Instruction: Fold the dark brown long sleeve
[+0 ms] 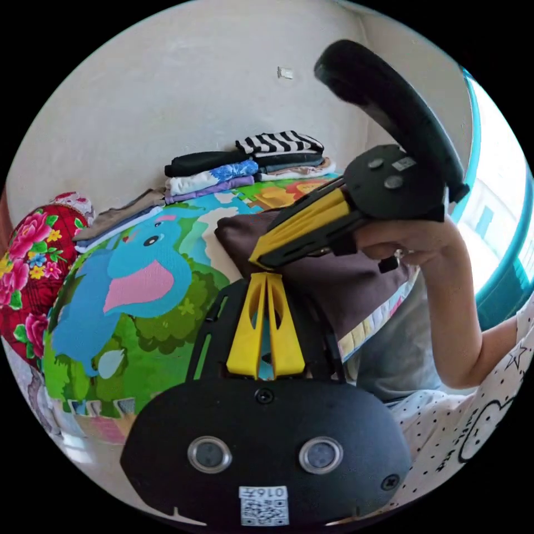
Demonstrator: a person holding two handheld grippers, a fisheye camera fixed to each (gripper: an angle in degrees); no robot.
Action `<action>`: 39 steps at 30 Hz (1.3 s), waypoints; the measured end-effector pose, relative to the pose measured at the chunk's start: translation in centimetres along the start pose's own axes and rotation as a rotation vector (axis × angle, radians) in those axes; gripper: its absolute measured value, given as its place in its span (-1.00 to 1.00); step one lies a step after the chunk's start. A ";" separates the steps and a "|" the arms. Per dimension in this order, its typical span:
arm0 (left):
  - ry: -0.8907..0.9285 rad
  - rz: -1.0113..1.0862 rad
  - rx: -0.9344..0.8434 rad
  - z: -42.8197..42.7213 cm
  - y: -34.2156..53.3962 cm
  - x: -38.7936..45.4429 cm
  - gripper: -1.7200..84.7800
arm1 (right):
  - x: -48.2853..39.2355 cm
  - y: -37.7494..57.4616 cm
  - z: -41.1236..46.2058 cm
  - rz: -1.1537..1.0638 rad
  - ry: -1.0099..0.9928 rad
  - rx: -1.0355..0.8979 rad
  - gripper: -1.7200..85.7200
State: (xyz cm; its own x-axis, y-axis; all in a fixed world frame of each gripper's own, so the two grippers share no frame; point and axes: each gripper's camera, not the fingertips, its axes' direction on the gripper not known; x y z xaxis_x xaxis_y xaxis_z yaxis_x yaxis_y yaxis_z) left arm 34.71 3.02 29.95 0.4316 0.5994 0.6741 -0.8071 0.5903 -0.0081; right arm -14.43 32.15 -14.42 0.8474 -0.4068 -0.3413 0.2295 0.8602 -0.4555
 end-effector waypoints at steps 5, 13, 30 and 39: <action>0.037 -0.055 -0.021 -2.1 0.8 -1.4 -0.98 | 1.5 -4.0 0.4 -0.027 -0.043 -0.038 -0.97; 0.085 0.047 0.059 -7.4 0.5 2.0 -0.98 | 2.7 -0.9 -12.2 0.008 0.034 0.115 -0.97; -0.018 0.141 -0.025 -8.0 1.4 3.7 -0.98 | 3.5 14.0 -24.2 0.061 0.008 0.205 -0.96; 0.135 0.023 -0.006 -10.2 1.3 1.4 -0.98 | -0.3 34.5 -37.2 0.424 0.172 0.994 -0.84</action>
State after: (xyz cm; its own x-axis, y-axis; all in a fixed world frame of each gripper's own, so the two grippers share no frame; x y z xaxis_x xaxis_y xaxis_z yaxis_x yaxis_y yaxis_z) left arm 38.35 10.19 23.33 0.4639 0.6795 0.5684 -0.8149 0.5790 -0.0272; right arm -24.58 50.45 -60.63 0.8883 0.0100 -0.4591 0.2842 0.7733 0.5667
